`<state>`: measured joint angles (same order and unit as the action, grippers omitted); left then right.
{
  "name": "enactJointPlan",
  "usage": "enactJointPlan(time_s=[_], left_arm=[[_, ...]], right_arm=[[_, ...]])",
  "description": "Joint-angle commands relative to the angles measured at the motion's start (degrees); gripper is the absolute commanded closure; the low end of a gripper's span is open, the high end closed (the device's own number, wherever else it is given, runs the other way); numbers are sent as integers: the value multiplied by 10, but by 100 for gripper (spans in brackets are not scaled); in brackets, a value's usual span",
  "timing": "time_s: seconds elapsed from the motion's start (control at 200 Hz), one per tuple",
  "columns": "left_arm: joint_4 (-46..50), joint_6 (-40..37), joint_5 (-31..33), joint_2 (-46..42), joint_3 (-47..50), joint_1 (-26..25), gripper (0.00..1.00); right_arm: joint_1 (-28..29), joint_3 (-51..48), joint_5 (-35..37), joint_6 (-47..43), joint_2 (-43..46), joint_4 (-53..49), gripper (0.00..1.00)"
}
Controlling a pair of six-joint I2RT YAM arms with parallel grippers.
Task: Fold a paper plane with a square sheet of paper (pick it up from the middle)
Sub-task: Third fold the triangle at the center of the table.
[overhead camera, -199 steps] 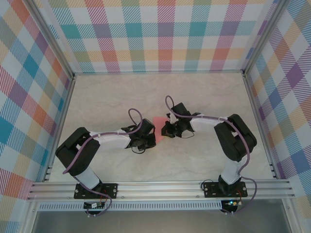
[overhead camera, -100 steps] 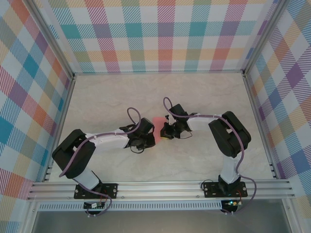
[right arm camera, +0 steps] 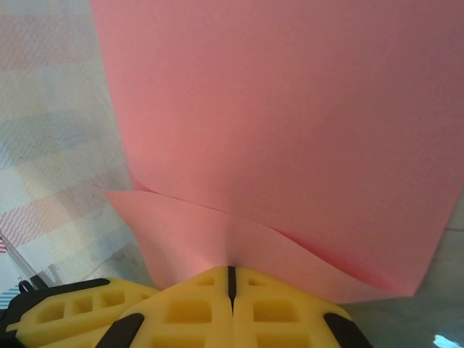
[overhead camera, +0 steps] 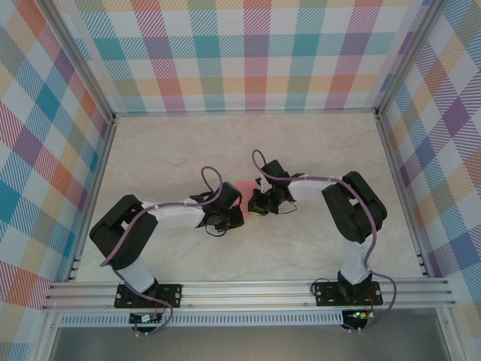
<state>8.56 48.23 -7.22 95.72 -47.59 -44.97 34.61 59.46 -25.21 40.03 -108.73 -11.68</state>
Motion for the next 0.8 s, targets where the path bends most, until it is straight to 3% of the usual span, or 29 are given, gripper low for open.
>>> enactJointPlan(time_s=[0.0,0.31,0.8], left_arm=[[21,3,4,0,15,-3,87],[30,4,-7,-30,59,-2,88],[69,-45,-37,-44,48,-4,90]], right_arm=[[0,7,43,7,-33,-35,97],[-1,20,58,16,-47,-60,97],[-1,23,61,19,-57,-66,97]])
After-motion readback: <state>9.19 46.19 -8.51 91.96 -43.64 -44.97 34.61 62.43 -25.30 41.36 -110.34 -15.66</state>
